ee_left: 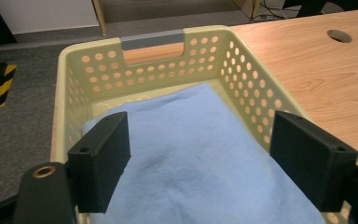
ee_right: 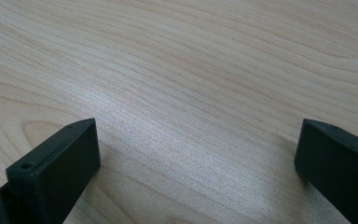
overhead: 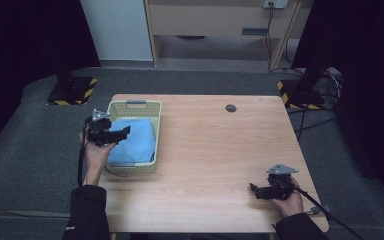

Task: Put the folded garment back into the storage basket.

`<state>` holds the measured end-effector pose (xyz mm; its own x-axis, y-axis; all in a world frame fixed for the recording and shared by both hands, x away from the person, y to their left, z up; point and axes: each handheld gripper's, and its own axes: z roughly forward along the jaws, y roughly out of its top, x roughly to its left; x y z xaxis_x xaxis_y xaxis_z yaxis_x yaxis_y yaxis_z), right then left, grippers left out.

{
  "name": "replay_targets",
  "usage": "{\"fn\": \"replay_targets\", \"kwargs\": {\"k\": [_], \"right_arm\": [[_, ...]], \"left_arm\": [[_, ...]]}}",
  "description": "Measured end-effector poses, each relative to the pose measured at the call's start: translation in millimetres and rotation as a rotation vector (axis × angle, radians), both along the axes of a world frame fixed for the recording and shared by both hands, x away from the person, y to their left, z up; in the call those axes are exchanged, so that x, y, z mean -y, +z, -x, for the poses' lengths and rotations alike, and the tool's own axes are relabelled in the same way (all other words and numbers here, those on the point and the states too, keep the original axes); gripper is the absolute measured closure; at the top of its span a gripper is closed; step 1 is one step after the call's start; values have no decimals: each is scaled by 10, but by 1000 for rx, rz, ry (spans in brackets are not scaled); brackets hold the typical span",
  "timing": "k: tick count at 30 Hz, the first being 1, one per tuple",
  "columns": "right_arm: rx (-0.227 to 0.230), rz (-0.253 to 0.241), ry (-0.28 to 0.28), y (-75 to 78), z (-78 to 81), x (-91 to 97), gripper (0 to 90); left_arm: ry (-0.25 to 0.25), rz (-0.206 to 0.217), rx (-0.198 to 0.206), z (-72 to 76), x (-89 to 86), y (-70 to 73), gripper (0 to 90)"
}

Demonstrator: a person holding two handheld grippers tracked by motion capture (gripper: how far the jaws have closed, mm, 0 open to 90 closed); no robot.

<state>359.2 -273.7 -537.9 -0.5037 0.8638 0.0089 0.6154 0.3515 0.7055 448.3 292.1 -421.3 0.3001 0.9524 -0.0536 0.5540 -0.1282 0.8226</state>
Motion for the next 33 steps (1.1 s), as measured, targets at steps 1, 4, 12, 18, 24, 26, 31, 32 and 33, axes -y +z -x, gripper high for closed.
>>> {"fn": "replay_targets", "kwargs": {"k": [1, 4, 12, 18, 24, 26, 31, 32, 33], "right_arm": [[0, 0, 0, 0, 0, 0, 2], [0, 0, 0, 0, 0, 0, 2], [0, 0, 0, 0, 0, 0, 2], [0, 0, 0, 0, 0, 0, 2], [0, 0, 0, 0, 0, 0, 2], [0, 0, 0, 0, 0, 0, 2], [0, 0, 0, 0, 0, 0, 2], [0, 0, 0, 0, 0, 0, 2], [0, 0, 0, 0, 0, 0, 2]], "left_arm": [[0, 2, 0, 2, 10, 3, 191], [5, 17, 4, 7, 39, 10, 168], [-4, 10, 11, 11, 128, 2, 127], [-17, 16, 19, 19, 193, 1, 114], [-38, 44, 33, 37, 261, 20, 107], [-50, 45, 33, 42, 298, 27, 107], [-74, 43, 42, 61, 383, 46, 107], [-73, 41, 47, 65, 397, 48, 107], [-72, 34, 55, 71, 416, 51, 108]]}}
